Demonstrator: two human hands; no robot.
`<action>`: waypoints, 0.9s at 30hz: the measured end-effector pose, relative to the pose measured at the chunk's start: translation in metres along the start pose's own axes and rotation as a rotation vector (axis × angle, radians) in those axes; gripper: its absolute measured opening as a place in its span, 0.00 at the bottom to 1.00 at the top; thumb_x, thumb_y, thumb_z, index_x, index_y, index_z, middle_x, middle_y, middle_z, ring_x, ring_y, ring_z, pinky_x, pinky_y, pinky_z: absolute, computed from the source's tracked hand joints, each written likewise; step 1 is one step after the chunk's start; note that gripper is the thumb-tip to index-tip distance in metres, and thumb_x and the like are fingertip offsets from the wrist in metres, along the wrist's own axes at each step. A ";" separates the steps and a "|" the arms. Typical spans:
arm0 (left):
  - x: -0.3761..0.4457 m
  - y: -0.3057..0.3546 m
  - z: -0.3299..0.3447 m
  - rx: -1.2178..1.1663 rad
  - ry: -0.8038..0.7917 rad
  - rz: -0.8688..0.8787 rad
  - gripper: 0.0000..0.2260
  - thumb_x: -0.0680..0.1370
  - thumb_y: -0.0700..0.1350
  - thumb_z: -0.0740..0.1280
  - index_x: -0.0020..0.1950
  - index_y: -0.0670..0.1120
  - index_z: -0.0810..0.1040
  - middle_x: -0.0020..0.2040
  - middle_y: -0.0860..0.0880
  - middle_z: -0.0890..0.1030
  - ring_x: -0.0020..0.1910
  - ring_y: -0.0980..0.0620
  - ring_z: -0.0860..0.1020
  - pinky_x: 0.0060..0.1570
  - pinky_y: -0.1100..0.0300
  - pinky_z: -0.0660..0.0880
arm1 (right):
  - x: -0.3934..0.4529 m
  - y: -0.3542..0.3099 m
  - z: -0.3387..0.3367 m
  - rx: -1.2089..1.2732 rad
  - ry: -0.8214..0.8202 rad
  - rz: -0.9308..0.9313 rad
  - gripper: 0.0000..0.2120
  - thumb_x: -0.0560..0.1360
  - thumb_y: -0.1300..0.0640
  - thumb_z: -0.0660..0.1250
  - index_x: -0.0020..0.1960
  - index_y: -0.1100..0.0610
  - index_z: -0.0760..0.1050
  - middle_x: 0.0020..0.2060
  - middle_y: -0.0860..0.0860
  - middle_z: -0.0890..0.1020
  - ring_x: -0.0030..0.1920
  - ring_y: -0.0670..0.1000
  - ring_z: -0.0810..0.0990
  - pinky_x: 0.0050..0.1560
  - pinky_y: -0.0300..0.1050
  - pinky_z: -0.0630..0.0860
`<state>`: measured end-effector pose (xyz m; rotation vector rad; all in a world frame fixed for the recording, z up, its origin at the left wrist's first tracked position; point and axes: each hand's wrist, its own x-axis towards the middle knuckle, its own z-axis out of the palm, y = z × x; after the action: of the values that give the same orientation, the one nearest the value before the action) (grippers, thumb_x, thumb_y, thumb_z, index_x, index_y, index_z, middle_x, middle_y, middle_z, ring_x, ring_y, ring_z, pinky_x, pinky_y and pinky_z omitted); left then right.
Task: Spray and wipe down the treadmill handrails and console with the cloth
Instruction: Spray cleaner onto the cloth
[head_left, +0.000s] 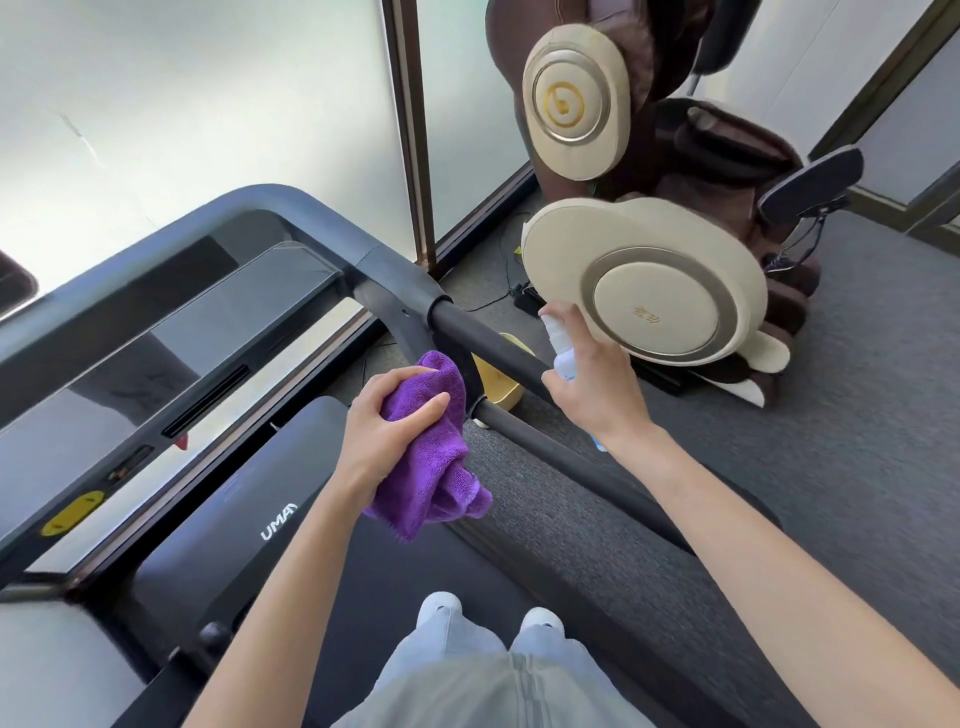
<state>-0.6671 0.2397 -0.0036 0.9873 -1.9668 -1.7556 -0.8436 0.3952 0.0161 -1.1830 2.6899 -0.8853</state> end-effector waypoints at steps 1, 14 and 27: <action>-0.001 0.000 0.000 -0.001 -0.003 -0.005 0.18 0.64 0.62 0.74 0.52 0.62 0.81 0.57 0.57 0.80 0.56 0.50 0.79 0.60 0.44 0.76 | 0.000 0.003 -0.001 -0.040 -0.047 0.008 0.30 0.72 0.65 0.67 0.67 0.44 0.61 0.38 0.53 0.74 0.36 0.60 0.70 0.38 0.48 0.67; -0.003 -0.004 0.013 -0.013 -0.024 -0.012 0.17 0.64 0.61 0.75 0.51 0.61 0.82 0.57 0.55 0.80 0.55 0.51 0.79 0.61 0.45 0.76 | -0.041 0.033 -0.040 -0.070 -0.054 0.135 0.33 0.72 0.66 0.64 0.65 0.37 0.56 0.40 0.54 0.75 0.39 0.64 0.73 0.39 0.53 0.74; -0.009 -0.005 0.042 0.024 -0.093 -0.016 0.19 0.63 0.63 0.74 0.52 0.61 0.81 0.57 0.55 0.80 0.56 0.49 0.79 0.61 0.43 0.75 | -0.064 0.046 -0.045 0.016 -0.075 0.192 0.28 0.75 0.63 0.66 0.63 0.39 0.58 0.41 0.56 0.77 0.42 0.63 0.75 0.47 0.57 0.77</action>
<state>-0.6865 0.2762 -0.0144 0.9472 -2.0459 -1.8212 -0.8419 0.4858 0.0194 -0.9161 2.6742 -0.8147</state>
